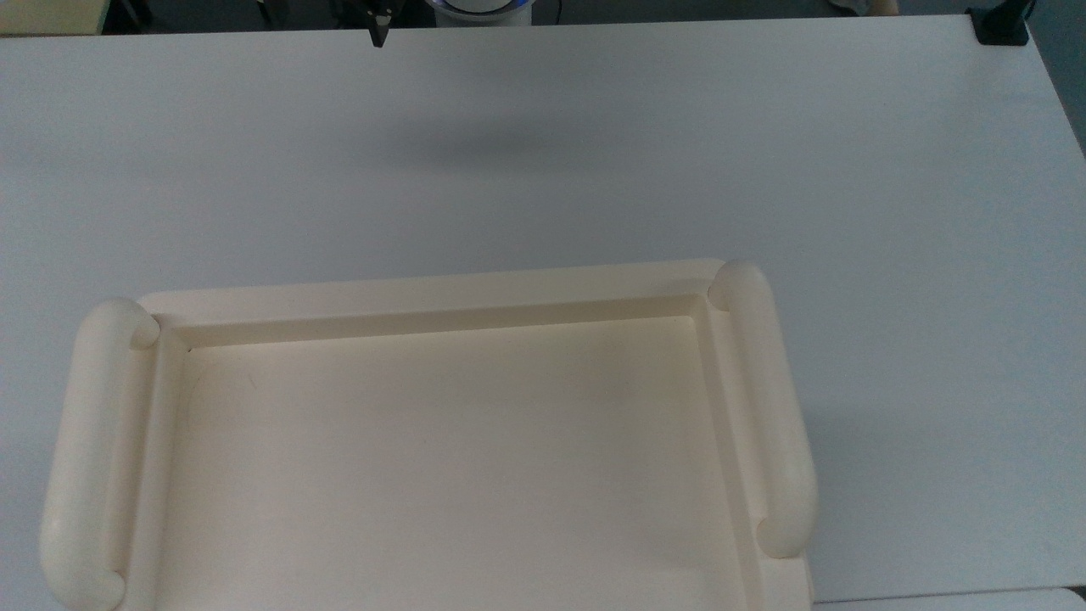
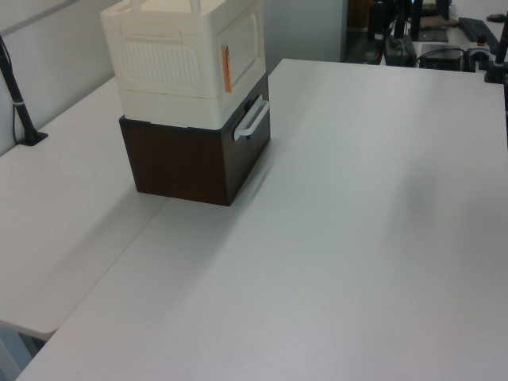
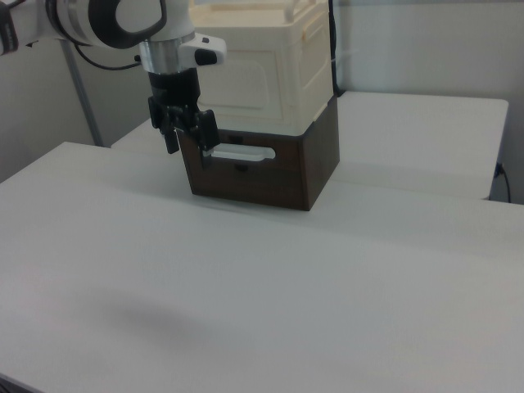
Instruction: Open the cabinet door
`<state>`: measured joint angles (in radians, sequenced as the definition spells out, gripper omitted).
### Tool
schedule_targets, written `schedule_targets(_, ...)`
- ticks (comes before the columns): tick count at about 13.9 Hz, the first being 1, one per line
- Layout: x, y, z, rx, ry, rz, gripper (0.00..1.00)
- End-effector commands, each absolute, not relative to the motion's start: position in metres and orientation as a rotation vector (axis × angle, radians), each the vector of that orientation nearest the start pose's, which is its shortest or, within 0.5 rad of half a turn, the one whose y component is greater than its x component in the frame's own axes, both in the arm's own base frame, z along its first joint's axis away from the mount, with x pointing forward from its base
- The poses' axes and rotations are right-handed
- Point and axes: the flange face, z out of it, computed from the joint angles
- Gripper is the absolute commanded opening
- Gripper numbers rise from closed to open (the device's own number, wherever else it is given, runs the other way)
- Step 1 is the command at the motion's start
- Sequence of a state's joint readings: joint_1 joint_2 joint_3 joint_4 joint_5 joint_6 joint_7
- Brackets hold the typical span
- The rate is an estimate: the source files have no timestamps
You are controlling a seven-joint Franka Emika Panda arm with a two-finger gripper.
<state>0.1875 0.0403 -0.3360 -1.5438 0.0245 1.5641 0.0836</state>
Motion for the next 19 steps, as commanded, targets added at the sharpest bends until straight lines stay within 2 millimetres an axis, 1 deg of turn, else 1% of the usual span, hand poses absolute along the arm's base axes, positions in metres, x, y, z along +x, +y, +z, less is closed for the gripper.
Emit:
schedule_targets(1, 0.556, -0.087, 0.621, -3.105, 0.308, -0.002, 1.00)
schedule_targets(10, 0.560, -0.089, 0.628, -3.102, 0.312, -0.039, 1.00)
schedule_targets(14, 0.562, -0.086, 0.626, -3.107, 0.208, -0.039, 1.00)
schedule_targets(15, 0.562, -0.088, 0.626, -3.108, 0.205, -0.039, 1.00)
schedule_targets(18, 0.560, -0.102, 0.631, -3.092, 0.241, -0.061, 1.00)
schedule_targets(19, 0.561, -0.099, 0.630, -3.085, 0.239, -0.060, 1.00)
